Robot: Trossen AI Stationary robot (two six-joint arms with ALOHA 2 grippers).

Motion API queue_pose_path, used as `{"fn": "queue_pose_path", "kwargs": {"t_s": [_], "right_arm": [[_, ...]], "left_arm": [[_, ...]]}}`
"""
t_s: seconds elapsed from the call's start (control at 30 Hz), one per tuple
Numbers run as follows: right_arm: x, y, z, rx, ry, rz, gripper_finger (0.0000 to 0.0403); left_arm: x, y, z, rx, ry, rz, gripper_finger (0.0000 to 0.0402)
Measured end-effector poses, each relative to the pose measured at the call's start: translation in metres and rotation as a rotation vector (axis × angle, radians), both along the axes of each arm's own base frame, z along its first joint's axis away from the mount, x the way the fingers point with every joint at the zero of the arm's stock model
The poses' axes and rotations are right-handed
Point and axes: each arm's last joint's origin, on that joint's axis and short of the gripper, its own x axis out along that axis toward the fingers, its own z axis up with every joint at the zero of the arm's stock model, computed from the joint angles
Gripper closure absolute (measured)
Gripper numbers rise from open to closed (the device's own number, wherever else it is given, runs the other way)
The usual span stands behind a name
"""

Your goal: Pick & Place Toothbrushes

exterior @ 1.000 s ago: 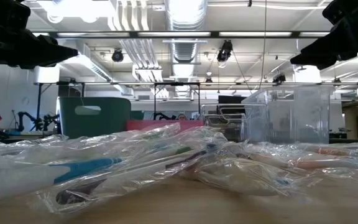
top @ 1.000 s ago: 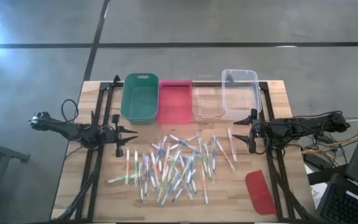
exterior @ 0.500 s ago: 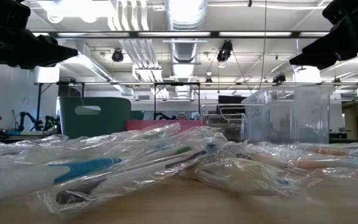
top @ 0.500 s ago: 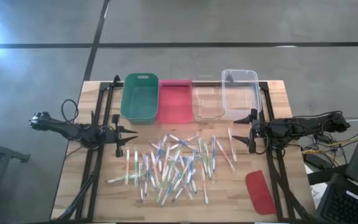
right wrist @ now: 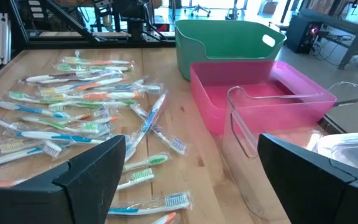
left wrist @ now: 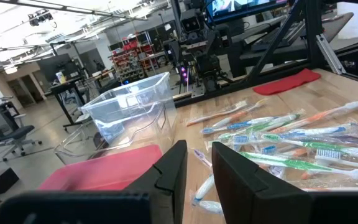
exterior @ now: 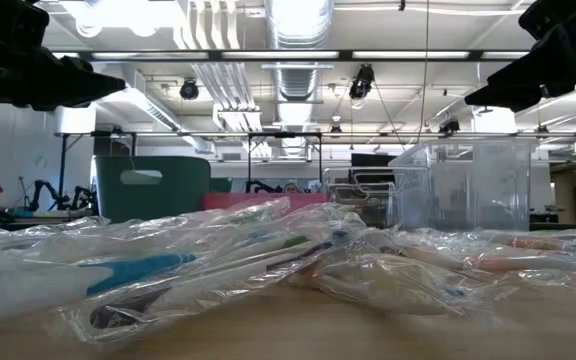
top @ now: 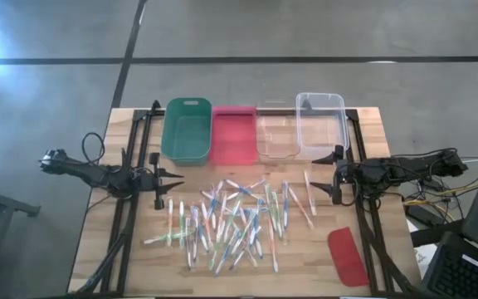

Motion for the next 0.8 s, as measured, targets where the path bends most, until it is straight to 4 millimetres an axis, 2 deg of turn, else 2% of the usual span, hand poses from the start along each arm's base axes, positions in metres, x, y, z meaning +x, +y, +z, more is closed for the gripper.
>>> {"fn": "queue_pose_path", "kwargs": {"t_s": [0.8], "right_arm": [[0.0000, 0.0000, 0.0000, 0.000, 0.000, 0.000, 0.0111]], "left_arm": [[0.0000, 0.0000, 0.0000, 0.000, 0.000, 0.000, 0.0321]]}}
